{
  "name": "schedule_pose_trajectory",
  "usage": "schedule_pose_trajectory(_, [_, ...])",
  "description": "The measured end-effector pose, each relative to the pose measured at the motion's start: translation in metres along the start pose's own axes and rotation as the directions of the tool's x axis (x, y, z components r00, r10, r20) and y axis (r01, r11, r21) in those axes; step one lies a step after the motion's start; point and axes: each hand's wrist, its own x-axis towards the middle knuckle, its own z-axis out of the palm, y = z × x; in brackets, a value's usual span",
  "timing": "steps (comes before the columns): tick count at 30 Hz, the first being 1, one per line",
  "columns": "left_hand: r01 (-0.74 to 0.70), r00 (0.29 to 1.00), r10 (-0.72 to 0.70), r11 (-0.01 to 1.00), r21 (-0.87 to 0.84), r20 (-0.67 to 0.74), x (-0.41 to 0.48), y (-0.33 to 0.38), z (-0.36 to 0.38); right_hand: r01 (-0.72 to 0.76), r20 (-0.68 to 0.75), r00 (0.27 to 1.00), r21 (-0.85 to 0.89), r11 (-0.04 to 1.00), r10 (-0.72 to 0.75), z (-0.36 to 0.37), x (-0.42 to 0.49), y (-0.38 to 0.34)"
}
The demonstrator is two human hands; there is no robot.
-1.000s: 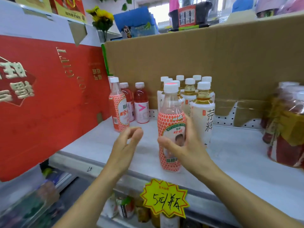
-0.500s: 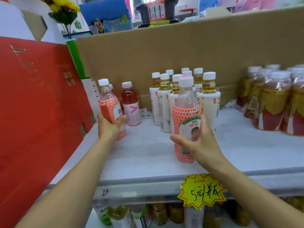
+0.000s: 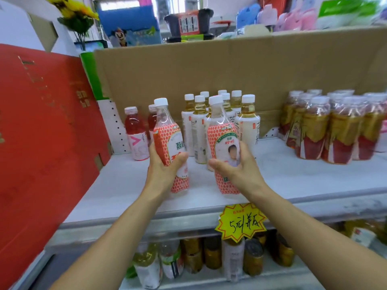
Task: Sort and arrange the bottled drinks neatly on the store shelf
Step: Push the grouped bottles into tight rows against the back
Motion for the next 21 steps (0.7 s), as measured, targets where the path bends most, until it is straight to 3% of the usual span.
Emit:
schedule_pose_trajectory(10, [-0.105, 0.993, 0.114, 0.976, -0.189, 0.037, -0.103, 0.059, 0.086, -0.020, -0.125, 0.992, -0.026, 0.999, 0.017, -0.101, -0.069, -0.021])
schedule_pose_trajectory(21, [0.064, 0.980, 0.001, 0.945, -0.320, 0.197, -0.254, 0.088, 0.274, -0.129, -0.150, 0.983, -0.134, 0.982, 0.109, -0.312, -0.186, -0.011])
